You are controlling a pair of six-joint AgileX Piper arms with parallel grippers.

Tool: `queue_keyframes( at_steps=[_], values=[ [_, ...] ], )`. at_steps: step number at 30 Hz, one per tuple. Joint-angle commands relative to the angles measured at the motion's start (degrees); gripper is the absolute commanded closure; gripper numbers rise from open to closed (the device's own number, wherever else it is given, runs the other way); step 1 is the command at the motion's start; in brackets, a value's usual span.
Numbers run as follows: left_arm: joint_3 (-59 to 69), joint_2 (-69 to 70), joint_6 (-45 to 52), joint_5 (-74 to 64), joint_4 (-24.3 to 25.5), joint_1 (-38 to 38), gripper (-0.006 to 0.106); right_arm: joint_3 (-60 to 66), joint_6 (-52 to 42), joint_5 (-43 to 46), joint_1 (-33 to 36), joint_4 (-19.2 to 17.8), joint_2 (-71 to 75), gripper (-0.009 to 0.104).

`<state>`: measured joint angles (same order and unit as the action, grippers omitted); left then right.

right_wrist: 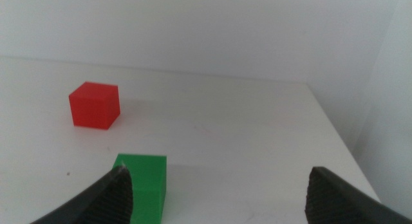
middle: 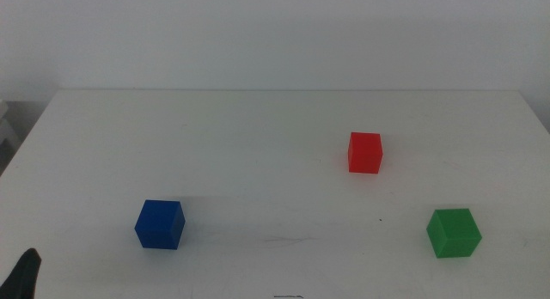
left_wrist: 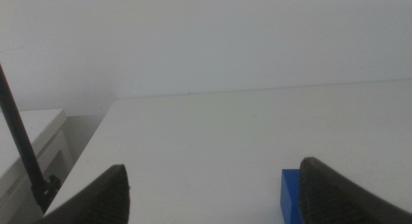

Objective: Stack red cubes first, then green, then blue cubes in a specific spot.

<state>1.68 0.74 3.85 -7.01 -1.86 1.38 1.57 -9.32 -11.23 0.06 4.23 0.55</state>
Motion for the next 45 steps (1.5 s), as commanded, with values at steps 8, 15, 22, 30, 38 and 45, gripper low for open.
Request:
queue_keyframes(
  at_steps=[8, 15, 22, 30, 38, 45],
  values=[
    [-0.2, 1.2, -0.7, 4.4, -0.6, -0.1, 0.014, -14.4, -0.5, -11.0, -0.3, 0.8, -7.8, 0.016],
    [-0.2, 1.2, -0.7, 4.4, -0.6, -0.1, 0.014, -31.3, -0.5, -27.4, -0.3, 1.4, -23.8, 0.016],
    [-0.2, 1.1, -0.7, 4.4, -0.6, -0.1, 0.014, -49.5, 0.0, -45.3, -0.1, 1.6, -40.4, 0.016],
    [-0.2, 1.1, -0.7, 4.4, -0.6, -0.1, 0.014, -65.3, 13.4, -51.5, 6.2, -0.9, -58.7, 0.016],
    [-0.2, 1.1, -0.7, 4.4, -0.6, -0.1, 0.014, -78.9, 19.2, -52.8, 15.5, -3.5, -74.2, 0.016],
    [-0.2, 1.1, -0.7, 4.4, -0.6, -0.1, 0.014, -92.8, 24.8, -56.3, 20.5, -4.2, -91.0, 0.016]
  ],
)
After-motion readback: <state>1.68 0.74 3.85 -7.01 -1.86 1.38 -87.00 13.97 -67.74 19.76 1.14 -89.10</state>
